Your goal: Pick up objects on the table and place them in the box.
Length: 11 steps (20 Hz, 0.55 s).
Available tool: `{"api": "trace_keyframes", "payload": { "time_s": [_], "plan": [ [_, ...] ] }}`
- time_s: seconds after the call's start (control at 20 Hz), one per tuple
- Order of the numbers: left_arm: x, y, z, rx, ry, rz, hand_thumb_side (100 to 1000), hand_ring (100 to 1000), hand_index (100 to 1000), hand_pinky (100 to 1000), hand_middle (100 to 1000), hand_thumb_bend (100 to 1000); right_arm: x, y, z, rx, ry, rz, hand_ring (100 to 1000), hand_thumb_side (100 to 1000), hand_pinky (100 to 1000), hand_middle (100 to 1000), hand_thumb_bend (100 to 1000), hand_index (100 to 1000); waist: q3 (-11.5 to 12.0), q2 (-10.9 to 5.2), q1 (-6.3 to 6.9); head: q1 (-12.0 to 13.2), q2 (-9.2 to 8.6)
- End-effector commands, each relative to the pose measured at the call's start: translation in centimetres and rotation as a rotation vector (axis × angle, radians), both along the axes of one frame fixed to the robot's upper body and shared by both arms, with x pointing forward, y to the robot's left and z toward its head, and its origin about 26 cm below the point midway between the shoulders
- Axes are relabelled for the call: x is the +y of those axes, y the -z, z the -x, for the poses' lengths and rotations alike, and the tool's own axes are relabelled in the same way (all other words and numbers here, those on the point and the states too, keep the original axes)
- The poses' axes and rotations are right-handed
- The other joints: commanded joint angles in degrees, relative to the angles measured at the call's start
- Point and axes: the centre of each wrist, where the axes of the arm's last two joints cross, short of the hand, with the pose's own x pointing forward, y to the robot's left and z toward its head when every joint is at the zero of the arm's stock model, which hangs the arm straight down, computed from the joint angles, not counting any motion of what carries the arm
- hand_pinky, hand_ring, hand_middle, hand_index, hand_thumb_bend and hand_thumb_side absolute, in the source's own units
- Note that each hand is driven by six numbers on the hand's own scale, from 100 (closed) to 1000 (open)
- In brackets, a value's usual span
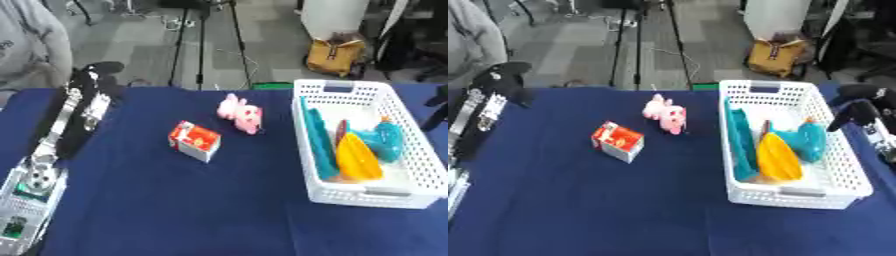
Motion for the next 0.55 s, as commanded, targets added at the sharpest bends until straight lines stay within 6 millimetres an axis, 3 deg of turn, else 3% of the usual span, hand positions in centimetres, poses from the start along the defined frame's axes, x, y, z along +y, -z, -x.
{"api": "trace_keyframes", "payload": {
  "time_s": [0.05,0.55],
  "plan": [
    [-0.15,-0.81,0.14,-0.028,0.009,-0.014,1000,618,864,582,829,213,-0.42,-0.99,0.02,-0.027,0.01,0.019,480,605,493,622,161,779,-0.1,-0.76,-0.05,0.0,-0.45],
    [-0.14,-0.81,0.16,-0.027,0.01,-0.016,1000,617,863,581,828,213,-0.38,-1.07,0.01,-0.032,0.008,0.021,480,603,493,621,164,770,0.0,-0.68,-0.2,-0.1,-0.54]
  ]
}}
